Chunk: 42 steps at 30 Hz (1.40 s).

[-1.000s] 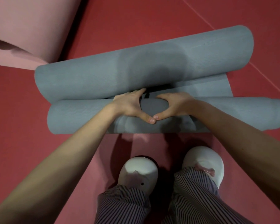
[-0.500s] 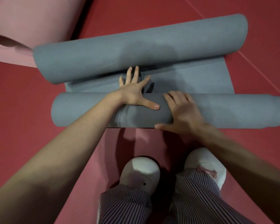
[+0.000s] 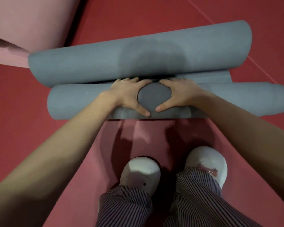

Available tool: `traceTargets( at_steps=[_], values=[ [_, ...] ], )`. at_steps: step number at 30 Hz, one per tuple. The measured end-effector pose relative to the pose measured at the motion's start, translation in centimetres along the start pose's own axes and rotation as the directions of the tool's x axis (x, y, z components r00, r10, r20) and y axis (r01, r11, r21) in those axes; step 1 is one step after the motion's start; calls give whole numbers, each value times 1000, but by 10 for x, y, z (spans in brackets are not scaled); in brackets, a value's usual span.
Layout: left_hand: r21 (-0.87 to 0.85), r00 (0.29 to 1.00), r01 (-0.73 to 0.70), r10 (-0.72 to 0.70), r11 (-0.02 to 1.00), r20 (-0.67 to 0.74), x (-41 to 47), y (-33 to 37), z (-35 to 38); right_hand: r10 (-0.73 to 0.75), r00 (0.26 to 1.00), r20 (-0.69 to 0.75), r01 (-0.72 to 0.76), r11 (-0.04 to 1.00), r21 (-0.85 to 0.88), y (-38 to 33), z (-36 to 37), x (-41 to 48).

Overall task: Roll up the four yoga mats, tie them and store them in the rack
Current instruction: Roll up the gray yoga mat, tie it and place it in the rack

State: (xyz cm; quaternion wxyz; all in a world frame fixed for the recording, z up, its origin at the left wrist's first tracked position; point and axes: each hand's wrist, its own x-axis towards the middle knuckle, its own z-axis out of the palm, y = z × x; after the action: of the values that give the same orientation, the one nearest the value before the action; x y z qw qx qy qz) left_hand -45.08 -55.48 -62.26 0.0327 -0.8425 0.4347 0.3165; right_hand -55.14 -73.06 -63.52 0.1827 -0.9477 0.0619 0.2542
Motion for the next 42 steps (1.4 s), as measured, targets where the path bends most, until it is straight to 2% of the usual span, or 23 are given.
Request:
traceTargets(
  at_steps=[2, 6, 10, 13, 18, 21, 23, 25, 29, 33, 36, 39, 42],
  values=[
    [-23, 999, 22, -21, 1000, 28, 3, 1, -7, 9, 999, 48, -10, 1000, 26, 0, -7, 2],
    [19, 1000, 6, -6, 1000, -10, 1, 4, -7, -15, 998, 60, 15, 1000, 6, 1, -10, 1],
    [-138, 991, -8, 27, 990, 132, -8, 11, 7, -54, 948, 313, 4, 987, 159, 4, -7, -5],
    [-242, 972, 3, 53, 970, 227, -18, 13, 27, -54, 898, 436, -21, 986, 167, 1, 6, -9],
    [-346, 964, 37, 58, 937, 261, -16, 9, 32, -32, 925, 380, -38, 984, 175, 1, 10, -15],
    [-442, 948, 63, 85, 895, 307, -12, 7, 30, -23, 977, 211, 10, 998, 63, -1, 10, -26],
    [-495, 931, 97, 97, 864, 352, -8, 5, 26, -43, 993, 111, 36, 997, 64, -5, 12, -36],
    [-503, 923, 109, 100, 858, 372, -5, 4, 23, -50, 991, 120, 48, 999, 20, -12, 14, -45],
    [-397, 964, 5, 102, 918, 247, -4, 1, 27, -35, 995, 97, 48, 989, -139, -22, 22, -49],
    [-359, 988, 46, 11, 932, 157, -8, -5, 27, -52, 996, 69, 57, 996, -68, -18, 18, -39],
    [-304, 997, 54, -66, 951, -28, -13, -8, 26, -38, 983, 178, 34, 999, 26, -15, 4, -22],
    [-272, 986, -14, -32, 962, -163, -21, -5, 25, -49, 969, 242, 16, 990, 137, -11, -8, -8],
    [-86, 995, -28, 19, 996, -100, -30, 3, 30, -36, 965, 261, -9, 986, 169, -10, -11, 0]
  ],
)
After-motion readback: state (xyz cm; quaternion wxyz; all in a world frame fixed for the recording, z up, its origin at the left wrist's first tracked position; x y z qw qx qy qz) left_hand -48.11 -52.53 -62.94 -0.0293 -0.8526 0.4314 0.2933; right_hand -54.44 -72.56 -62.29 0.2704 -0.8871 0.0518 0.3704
